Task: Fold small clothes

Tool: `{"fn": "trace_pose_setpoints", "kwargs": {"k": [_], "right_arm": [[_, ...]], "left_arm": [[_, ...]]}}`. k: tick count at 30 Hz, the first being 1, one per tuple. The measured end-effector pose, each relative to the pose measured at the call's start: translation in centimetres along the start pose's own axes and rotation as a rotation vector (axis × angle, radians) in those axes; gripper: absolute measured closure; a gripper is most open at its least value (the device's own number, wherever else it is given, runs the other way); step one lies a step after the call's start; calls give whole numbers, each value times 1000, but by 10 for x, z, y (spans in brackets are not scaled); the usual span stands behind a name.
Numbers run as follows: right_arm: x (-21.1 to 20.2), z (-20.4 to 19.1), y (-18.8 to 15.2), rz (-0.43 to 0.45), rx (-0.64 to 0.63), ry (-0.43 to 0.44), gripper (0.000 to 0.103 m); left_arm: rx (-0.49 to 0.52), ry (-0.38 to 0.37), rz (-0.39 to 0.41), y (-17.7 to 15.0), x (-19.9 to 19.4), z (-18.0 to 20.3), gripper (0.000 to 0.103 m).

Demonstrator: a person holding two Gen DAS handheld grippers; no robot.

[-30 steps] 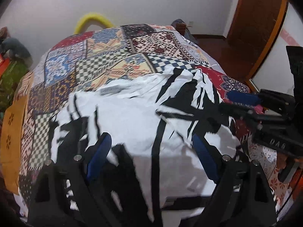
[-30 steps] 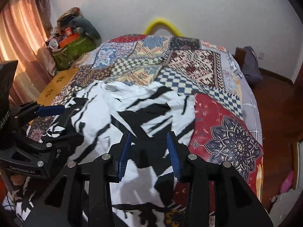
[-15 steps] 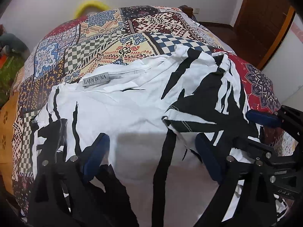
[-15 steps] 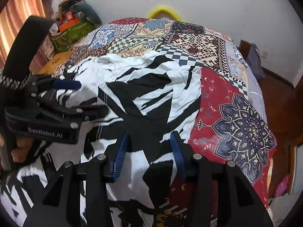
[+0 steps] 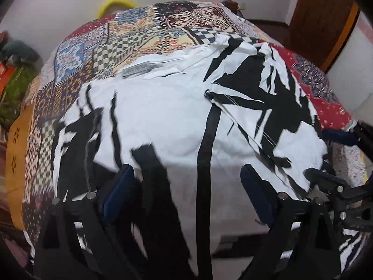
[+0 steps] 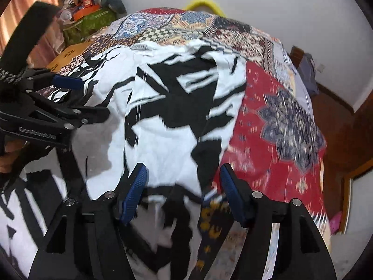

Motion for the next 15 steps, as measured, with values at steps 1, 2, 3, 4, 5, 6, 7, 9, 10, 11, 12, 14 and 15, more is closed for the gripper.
{"fn": "trace_pose_setpoints", "kwargs": {"k": [1,2,3,4,5,6,7,9,10,11,12,14,15], "right_arm": [[-4,0,-1,4,17,3,42],[-9,-1,-2,9,26,4,42],[-16,-2,-1,25,35,5,42],[-22,-4,0,41,44,6,41],[-31,-6,2,59,51,9,41],[-36,-7,3,71,54,11,41],[-45,-9,3,90,58,10,41],[-59,-11,4,117,61,9,41],[-66,-13,4,132,62,8,41],[-73,-14,4,144,63,7,41],[-79,-15,2,154,64,7,41],[-88,-16,-1,165,68,5,41],[-91,-16,-3,166,72,3,41]], "left_arm": [[-20,-12,9,-2,-8,-3,10],[-34,-18,20,-3,-15,-5,10],[-46,-20,36,-4,-24,-8,10],[-57,-20,61,-5,-36,-11,10],[-61,-17,82,-5,-45,-14,10],[-64,-11,103,-6,-56,-17,10],[-70,1,133,-8,-70,-22,10],[-75,19,173,-13,-90,-30,10],[-76,30,188,-14,-98,-35,10],[-78,40,200,-16,-105,-39,10],[-79,51,214,-20,-113,-44,10],[-84,68,235,-30,-127,-55,10],[-88,75,241,-35,-132,-61,10]]}}
Point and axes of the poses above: each gripper's, at about its wrist camera, not at the fingertips, and x roughly the way its jaws point, z to its right, y to its top, the point moved 7 cm from there along x, roughly the way its jaws point, and after that the axes turned 2 degrees about -z, right-handed, at the moved point
